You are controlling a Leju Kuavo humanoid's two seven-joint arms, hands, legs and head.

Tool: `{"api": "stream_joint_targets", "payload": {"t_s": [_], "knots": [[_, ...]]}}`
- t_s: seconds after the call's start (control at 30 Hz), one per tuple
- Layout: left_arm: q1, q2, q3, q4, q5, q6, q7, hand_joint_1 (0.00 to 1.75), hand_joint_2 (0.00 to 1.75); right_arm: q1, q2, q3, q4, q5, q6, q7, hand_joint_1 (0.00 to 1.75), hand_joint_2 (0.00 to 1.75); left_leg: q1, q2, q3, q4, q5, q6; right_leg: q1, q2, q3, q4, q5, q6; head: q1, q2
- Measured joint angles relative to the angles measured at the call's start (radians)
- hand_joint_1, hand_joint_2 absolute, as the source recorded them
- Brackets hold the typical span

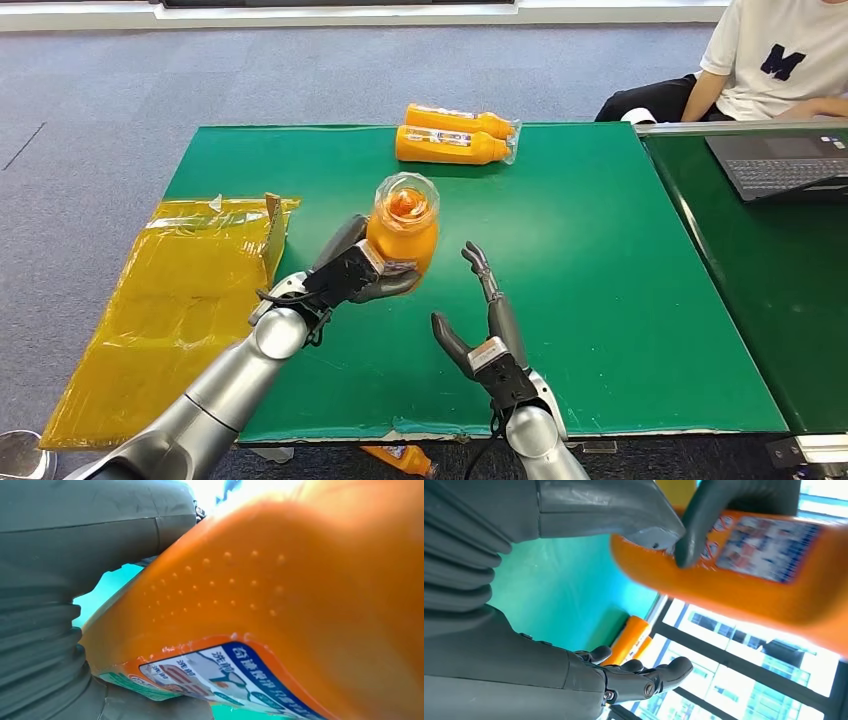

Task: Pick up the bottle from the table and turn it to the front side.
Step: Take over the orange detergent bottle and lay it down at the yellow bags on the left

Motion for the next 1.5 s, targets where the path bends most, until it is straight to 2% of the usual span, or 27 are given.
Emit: {"api": "stream_joint_targets", "payload": {"t_s": [0.4,0.5,0.63,0.8,1.0,1.23,1.4,1.5], "knots": [[0.059,0.094,0.137,0.031,-0.263,0.190,-0.043,1.75,1.75,0.033,-0.005,0.003,-0.102,-0.005,0.017,0.002,0.00,0.00,0.000,0.000,0.000,0.000,0.000,0.000,0.000,0.001,0.000,0.000,0.000,0.000,0.000,0.000],[0.068,0.107,0.156,0.043,-0.280,0.205,-0.045,1.75,1.75,0.036,-0.005,0.003,-0.112,-0.005,0.020,0.003,0.00,0.00,0.000,0.000,0.000,0.000,0.000,0.000,0.000,0.001,0.000,0.000,0.000,0.000,0.000,0.000],[0.075,0.114,0.166,0.054,-0.283,0.207,-0.046,1.75,1.75,0.037,-0.005,0.003,-0.117,-0.005,0.021,0.004,0.00,1.75,0.000,0.000,0.000,0.000,0.000,0.000,-0.001,0.001,0.000,0.000,0.000,0.000,0.000,0.000],[0.079,0.122,0.173,0.064,-0.335,0.263,-0.042,1.75,1.75,0.037,-0.005,0.003,-0.118,-0.006,0.028,0.003,0.00,1.75,0.000,0.000,0.000,0.000,0.000,0.000,0.000,0.001,0.000,0.000,0.000,0.000,0.000,0.000],[0.082,0.144,0.215,0.143,-0.536,0.484,-0.035,1.75,1.75,0.025,-0.014,0.005,-0.113,-0.030,0.035,-0.010,0.00,1.75,0.000,0.001,0.000,0.000,0.000,0.000,0.001,0.001,0.000,0.000,0.000,0.000,0.000,0.000],[0.108,0.179,0.301,0.253,-0.683,0.643,0.001,1.75,1.75,0.004,-0.021,0.012,-0.103,-0.056,0.040,-0.012,0.00,1.75,0.000,0.002,0.000,-0.001,0.000,-0.001,0.001,0.002,-0.001,0.001,0.000,-0.001,0.000,0.000],[0.163,0.194,0.387,0.258,-0.914,0.680,0.070,1.75,1.75,-0.012,-0.025,0.022,-0.091,-0.063,0.043,-0.012,0.00,1.75,0.000,0.005,0.001,-0.001,-0.001,-0.002,0.002,0.005,-0.001,0.001,0.001,-0.001,0.000,0.000],[0.189,0.198,0.444,0.254,-0.948,0.683,0.083,1.75,1.75,-0.017,-0.027,0.025,-0.087,-0.063,0.044,-0.012,0.00,1.75,0.001,0.007,0.002,-0.001,-0.001,-0.003,0.002,0.007,-0.002,0.001,0.001,-0.003,0.000,0.000]]}}
